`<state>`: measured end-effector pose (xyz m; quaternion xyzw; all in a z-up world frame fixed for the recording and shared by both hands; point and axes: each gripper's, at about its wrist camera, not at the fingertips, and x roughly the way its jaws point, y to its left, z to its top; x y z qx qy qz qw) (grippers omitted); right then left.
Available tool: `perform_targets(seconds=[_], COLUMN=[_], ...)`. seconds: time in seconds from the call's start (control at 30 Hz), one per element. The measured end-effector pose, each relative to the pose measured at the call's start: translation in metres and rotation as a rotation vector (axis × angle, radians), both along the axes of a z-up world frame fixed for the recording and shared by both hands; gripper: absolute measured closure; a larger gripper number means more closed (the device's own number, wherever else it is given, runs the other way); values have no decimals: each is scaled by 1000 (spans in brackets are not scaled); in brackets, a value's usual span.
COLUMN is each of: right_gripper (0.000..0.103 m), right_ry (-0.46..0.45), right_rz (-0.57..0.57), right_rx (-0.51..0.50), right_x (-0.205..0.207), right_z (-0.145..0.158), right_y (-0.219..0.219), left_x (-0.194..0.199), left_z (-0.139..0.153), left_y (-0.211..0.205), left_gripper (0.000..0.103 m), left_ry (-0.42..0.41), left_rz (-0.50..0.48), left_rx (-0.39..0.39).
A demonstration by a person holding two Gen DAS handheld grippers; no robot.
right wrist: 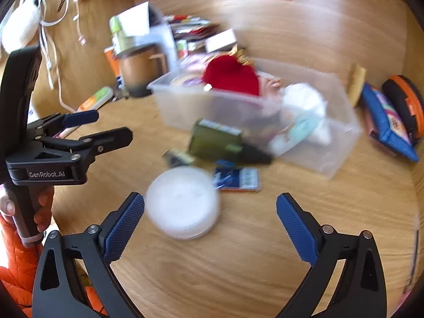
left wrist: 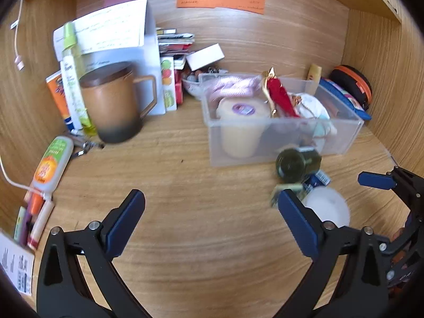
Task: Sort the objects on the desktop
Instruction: 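Grasp the white round container with the right tool while the left tool grasps the green patterned tile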
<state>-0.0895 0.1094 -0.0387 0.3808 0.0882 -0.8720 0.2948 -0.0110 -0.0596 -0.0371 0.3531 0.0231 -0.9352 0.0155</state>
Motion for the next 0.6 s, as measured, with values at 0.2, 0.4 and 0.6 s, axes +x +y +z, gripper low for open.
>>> perform_targets(seconds=[0.2, 0.4, 0.6], right_gripper=[3, 10, 40], right_ry=[-20, -44, -50], right_rz=[-10, -34, -30], right_rx=[29, 63, 60], right_x=[6, 1, 4], right_z=[-14, -23, -23], right_y=[-17, -28, -30], left_x=[15, 17, 16], left_z=[-9, -20, -23], left_y=[-9, -8, -3], left_gripper=[1, 1, 1], left_ry=[-4, -27, -31], left_rz=[-24, -14, -44], left_rx=[20, -19, -1])
